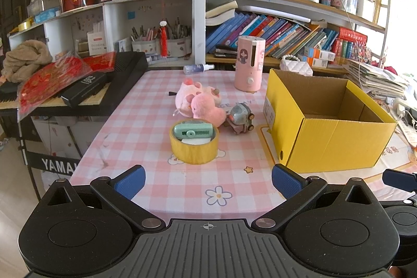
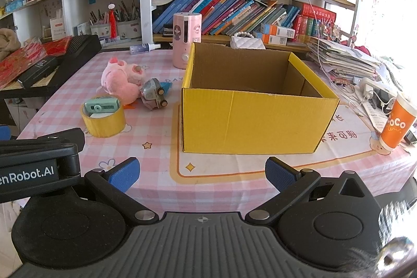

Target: Organize objects

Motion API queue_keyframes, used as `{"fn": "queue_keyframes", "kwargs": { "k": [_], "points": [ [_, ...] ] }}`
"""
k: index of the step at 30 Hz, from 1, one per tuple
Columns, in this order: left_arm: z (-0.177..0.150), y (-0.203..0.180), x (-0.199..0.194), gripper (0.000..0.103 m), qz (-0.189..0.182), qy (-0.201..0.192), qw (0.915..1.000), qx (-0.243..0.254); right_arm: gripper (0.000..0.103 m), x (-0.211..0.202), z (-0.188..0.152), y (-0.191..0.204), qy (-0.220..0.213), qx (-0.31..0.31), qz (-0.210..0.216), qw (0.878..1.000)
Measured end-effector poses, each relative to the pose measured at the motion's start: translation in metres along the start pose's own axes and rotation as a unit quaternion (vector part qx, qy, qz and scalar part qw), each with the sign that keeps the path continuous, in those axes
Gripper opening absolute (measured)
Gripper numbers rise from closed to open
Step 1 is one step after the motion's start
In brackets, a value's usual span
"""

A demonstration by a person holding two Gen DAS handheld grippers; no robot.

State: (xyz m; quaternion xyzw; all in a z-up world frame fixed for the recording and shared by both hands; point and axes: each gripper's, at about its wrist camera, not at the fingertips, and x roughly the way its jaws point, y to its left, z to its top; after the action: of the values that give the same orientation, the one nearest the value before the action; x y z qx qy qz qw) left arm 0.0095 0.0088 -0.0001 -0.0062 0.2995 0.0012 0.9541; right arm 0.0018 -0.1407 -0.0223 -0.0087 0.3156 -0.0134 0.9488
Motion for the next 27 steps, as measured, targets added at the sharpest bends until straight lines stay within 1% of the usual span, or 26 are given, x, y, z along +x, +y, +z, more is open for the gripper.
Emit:
{"fn": "queue_keyframes", "kwargs": {
  "k": [20,27],
  "points": [
    [0.001,0.003,0.002,0.103,-0.004,0.002,1.0,0.0,0.103,-0.001,0.001,0.004,0.001,-0.003,-0.005,1.0],
    [0.001,0.012,0.0,0.103,-0.003,0.0,1.0,-0.002,0.103,-0.002,0.001,0.012,-0.001,-0.006,0.0,1.0]
  ]
}}
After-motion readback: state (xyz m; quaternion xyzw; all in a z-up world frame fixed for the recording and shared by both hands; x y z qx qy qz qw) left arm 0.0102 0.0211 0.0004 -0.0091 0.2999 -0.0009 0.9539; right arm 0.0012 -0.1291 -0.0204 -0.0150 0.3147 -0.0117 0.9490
